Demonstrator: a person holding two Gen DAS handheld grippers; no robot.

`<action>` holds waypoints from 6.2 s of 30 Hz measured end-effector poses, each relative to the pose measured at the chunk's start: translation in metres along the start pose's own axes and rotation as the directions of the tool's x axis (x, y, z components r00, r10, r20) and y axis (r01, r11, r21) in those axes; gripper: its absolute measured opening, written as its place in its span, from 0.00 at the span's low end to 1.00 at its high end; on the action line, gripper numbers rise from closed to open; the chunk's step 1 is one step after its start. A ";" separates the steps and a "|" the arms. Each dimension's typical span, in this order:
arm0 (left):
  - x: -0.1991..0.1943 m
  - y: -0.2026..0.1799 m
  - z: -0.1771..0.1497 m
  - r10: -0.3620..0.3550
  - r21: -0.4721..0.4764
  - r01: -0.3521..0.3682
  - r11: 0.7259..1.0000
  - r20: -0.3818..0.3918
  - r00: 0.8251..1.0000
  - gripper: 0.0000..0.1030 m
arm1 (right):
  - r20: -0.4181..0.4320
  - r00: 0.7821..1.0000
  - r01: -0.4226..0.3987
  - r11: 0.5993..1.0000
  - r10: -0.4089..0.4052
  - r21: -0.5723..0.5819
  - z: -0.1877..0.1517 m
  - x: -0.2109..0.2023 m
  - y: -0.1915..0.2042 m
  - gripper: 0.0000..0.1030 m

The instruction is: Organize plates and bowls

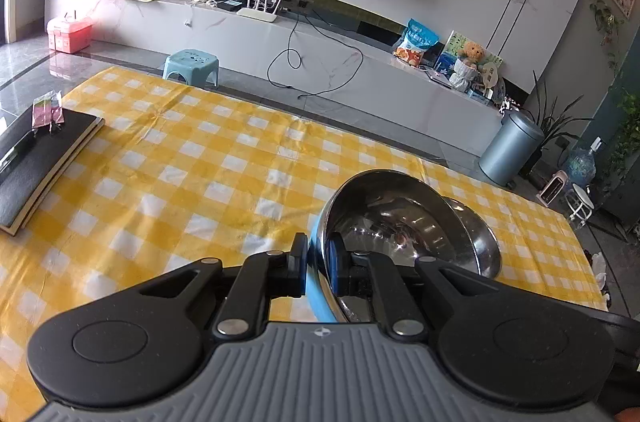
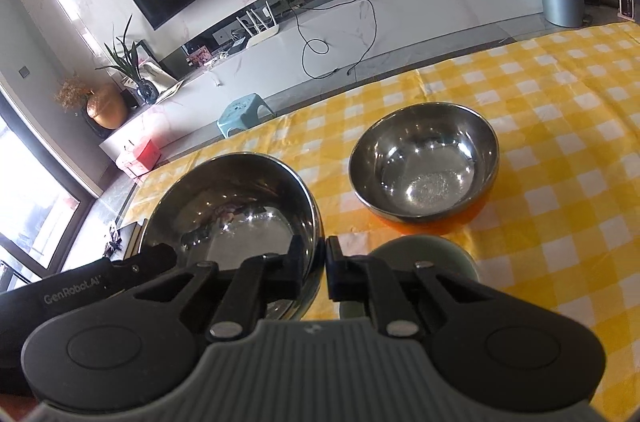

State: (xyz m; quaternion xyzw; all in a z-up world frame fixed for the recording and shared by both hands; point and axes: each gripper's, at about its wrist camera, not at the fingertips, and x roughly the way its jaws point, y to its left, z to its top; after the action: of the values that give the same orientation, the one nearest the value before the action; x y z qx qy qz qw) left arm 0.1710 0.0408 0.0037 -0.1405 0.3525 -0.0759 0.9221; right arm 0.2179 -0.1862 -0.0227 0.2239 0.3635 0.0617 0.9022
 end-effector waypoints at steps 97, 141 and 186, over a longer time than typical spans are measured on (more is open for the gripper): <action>-0.033 -0.079 -0.047 -0.064 0.239 0.097 0.966 -0.144 0.988 0.48 | 0.201 0.971 0.167 0.972 -0.132 -0.165 -0.024 -0.129 -0.035 0.62; 0.167 -0.101 0.019 -0.010 0.198 0.093 0.976 -0.388 0.922 0.20 | -0.223 0.951 0.235 0.969 -0.215 0.070 0.080 0.079 -0.097 0.21; -0.053 -0.086 -0.042 -0.057 0.137 0.083 0.987 -0.190 0.980 0.13 | -0.030 0.999 0.030 0.992 -0.027 0.124 -0.032 -0.124 -0.048 0.10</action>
State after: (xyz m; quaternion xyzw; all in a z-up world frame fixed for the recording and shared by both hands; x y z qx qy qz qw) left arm 0.1001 -0.0370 0.0340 -0.0783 0.4252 -0.1463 0.8898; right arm 0.1033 -0.2511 0.0133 0.2738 0.3824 0.0291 0.8820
